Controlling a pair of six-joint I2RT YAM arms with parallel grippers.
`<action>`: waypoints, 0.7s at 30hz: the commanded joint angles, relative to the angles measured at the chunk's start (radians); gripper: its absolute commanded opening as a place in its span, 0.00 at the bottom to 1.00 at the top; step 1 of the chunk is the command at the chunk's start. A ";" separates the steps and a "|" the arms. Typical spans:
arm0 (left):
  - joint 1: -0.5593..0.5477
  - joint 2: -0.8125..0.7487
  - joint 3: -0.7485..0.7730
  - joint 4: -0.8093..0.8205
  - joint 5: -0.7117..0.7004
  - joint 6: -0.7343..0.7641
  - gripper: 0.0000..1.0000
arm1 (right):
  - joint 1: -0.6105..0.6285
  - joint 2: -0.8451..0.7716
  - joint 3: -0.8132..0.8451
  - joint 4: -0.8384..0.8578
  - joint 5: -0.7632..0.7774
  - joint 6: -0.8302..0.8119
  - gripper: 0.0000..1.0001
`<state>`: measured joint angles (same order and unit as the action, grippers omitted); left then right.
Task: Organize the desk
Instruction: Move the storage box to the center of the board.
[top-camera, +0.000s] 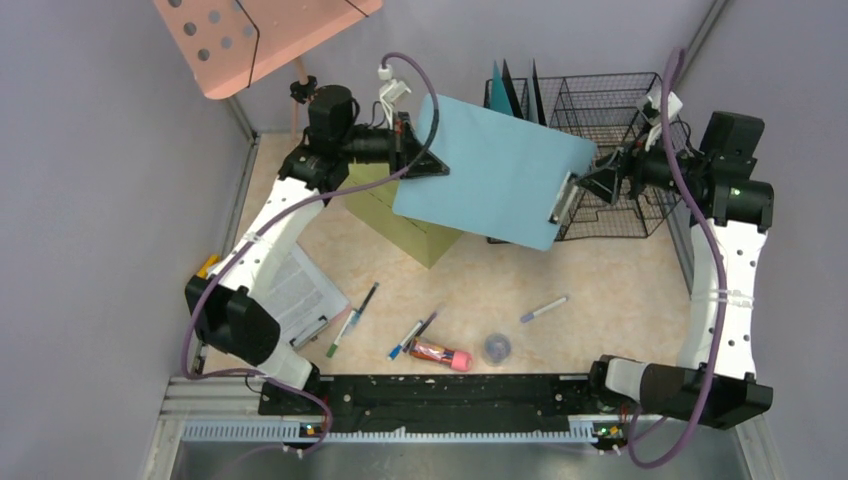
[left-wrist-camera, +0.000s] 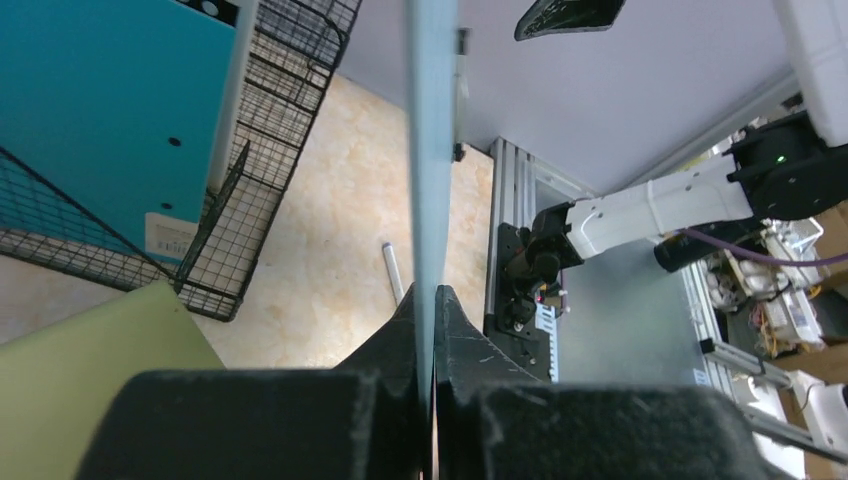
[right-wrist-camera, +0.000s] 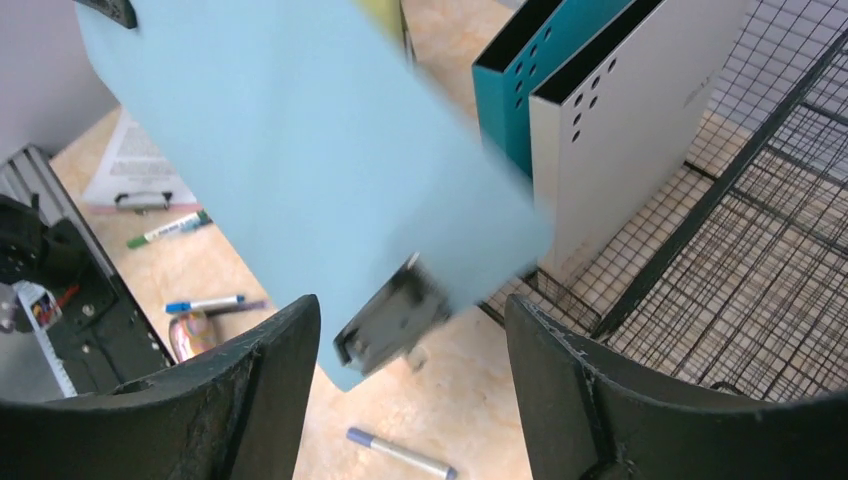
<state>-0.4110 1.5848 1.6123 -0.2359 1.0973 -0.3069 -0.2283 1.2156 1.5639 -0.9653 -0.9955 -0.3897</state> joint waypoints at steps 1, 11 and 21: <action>0.048 -0.101 -0.025 0.151 0.033 -0.104 0.00 | -0.021 0.007 -0.010 0.145 -0.087 0.169 0.69; 0.073 -0.147 -0.126 0.496 0.113 -0.382 0.00 | -0.022 0.012 -0.172 0.355 -0.251 0.307 0.76; 0.072 -0.117 -0.129 0.568 0.107 -0.444 0.00 | -0.010 -0.054 -0.379 0.777 -0.424 0.630 0.76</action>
<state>-0.3401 1.4807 1.4815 0.1917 1.1900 -0.6849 -0.2447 1.2179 1.2583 -0.4850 -1.3167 0.0368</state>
